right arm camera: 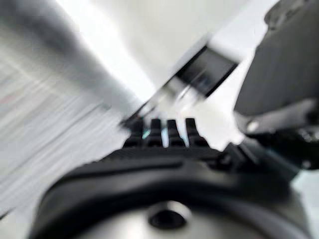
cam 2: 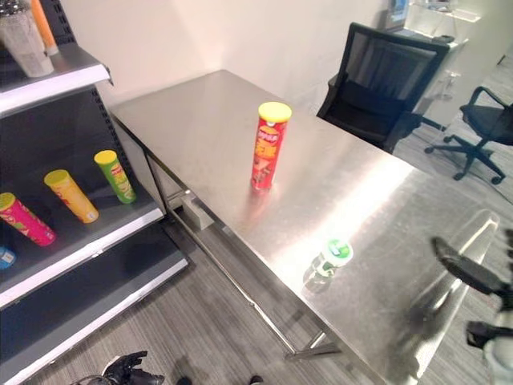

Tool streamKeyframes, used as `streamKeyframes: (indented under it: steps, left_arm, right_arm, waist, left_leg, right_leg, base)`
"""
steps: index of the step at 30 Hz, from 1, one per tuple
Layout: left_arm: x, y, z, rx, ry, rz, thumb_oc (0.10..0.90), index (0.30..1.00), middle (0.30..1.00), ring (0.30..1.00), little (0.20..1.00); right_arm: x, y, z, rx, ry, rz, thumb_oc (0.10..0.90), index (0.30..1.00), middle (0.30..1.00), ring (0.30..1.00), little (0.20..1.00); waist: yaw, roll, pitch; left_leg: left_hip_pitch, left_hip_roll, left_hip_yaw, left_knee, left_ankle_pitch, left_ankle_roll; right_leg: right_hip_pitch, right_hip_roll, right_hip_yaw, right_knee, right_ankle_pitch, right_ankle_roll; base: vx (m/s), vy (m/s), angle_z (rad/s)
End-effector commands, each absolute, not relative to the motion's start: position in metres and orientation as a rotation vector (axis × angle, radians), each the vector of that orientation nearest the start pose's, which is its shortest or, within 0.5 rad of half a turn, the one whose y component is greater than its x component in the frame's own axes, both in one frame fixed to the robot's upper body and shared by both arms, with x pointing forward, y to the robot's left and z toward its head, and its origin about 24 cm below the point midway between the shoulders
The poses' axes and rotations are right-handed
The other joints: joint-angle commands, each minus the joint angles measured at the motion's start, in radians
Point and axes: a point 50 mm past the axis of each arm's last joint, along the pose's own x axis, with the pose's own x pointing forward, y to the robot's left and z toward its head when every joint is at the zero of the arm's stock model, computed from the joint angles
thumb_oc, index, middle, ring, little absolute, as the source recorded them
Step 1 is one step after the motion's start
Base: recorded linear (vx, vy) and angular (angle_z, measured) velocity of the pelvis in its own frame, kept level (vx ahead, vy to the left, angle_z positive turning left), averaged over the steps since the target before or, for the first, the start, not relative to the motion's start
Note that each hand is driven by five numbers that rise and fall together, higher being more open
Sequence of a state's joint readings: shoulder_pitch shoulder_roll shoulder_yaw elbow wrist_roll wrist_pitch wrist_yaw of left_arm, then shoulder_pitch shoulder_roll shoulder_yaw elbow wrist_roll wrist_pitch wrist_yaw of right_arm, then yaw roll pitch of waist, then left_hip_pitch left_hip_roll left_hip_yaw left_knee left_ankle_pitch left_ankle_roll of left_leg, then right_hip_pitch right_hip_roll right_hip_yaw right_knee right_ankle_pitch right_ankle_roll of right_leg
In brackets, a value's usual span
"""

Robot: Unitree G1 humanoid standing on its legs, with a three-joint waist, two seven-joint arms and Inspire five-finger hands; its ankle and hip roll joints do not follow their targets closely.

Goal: Put the goods on the table back onto the shelves and tidy them up.

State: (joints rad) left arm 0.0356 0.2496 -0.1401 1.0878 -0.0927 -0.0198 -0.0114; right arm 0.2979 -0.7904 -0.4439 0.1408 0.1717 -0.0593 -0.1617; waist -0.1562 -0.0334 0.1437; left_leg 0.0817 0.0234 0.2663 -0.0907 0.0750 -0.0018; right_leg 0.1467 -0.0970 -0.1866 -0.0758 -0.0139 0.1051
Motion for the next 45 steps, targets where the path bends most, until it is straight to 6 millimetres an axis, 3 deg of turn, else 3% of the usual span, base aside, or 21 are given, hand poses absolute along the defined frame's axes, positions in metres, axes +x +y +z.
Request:
streamKeyframes:
  steps: [1, 8, 13, 18, 23, 41, 45]
  left_arm:
    - [0.121, 0.238, -0.148, 0.251, 1.064, 0.036, 0.800, 0.900, 0.900, 0.900, 0.900]
    - [0.117, 0.236, -0.149, 0.286, 1.069, -0.023, 0.800, 0.900, 0.900, 0.900, 0.900]
    - [0.122, 0.234, -0.148, 0.301, 1.049, -0.045, 0.800, 0.900, 0.900, 0.900, 0.900]
    - [0.133, 0.231, -0.144, 0.342, 1.009, -0.096, 0.800, 0.900, 0.900, 0.900, 0.900]
    - [0.141, 0.232, -0.140, 0.363, 0.977, -0.123, 0.800, 0.900, 0.900, 0.900, 0.900]
    - [0.135, 0.236, -0.142, 0.392, 0.992, -0.136, 0.800, 0.900, 0.900, 0.900, 0.900]
    - [0.137, 0.233, -0.141, 0.398, 0.984, -0.148, 0.800, 0.900, 0.900, 0.900, 0.900]
  right_arm:
    - [0.176, -0.405, 0.158, -0.717, -0.117, -0.620, 0.800, 0.900, 0.900, 0.900, 0.900]
    - [0.185, -0.376, 0.186, -0.628, -0.317, -0.481, 0.800, 0.900, 0.900, 0.900, 0.900]
    - [0.183, -0.369, 0.194, -0.590, -0.382, -0.462, 0.800, 0.900, 0.900, 0.900, 0.900]
    - [0.191, -0.342, 0.205, -0.518, -0.488, -0.320, 0.800, 0.900, 0.900, 0.900, 0.900]
    - [0.197, -0.321, 0.201, -0.549, -0.458, -0.178, 0.800, 0.900, 0.900, 0.900, 0.900]
    - [0.187, -0.315, 0.197, -0.880, -0.345, -0.123, 0.800, 0.900, 0.900, 0.900, 0.900]
    - [0.187, -0.311, 0.198, -0.868, -0.378, -0.133, 0.800, 0.900, 0.900, 0.900, 0.900]
  waist:
    - [0.032, -0.011, -0.018]
    - [0.021, 0.000, -0.023]
    - [0.010, 0.008, -0.024]
    - [-0.004, 0.009, -0.018]
    - [-0.012, 0.002, -0.012]
    - [-0.017, -0.014, -0.007]
    - [-0.016, -0.016, -0.007]
  left_leg:
    - [0.101, -0.025, -0.022, 0.003, -0.186, -0.019]
    - [0.101, -0.028, -0.017, 0.003, -0.188, -0.019]
    - [0.100, -0.033, -0.009, 0.003, -0.192, -0.014]
    - [0.097, -0.037, 0.013, 0.003, -0.186, -0.010]
    - [0.091, -0.044, 0.034, 0.003, -0.189, -0.004]
    - [0.103, -0.053, 0.029, 0.003, -0.189, 0.002]
    - [0.105, -0.051, 0.028, 0.003, -0.189, 0.003]
  right_leg:
    - [-0.145, 0.014, -0.013, -0.011, 0.126, 0.064]
    - [-0.148, 0.010, -0.010, -0.011, 0.128, 0.066]
    - [-0.155, 0.009, 0.002, -0.011, 0.134, 0.069]
    - [-0.174, 0.008, 0.028, -0.011, 0.152, 0.076]
    - [-0.201, 0.002, 0.046, -0.011, 0.179, 0.085]
    - [-0.201, -0.013, 0.029, -0.004, 0.192, 0.091]
    - [-0.198, -0.013, 0.028, -0.005, 0.192, 0.091]
  base:
    - [0.03, -0.004, 0.03]
    - [0.00, 0.001, -0.01]
    - [0.00, 0.002, -0.01]
    - [-0.04, 0.029, -0.14]
    - [-0.07, 0.020, -0.17]
    - [-0.02, 0.006, -0.01]
    - [0.00, 0.000, 0.00]
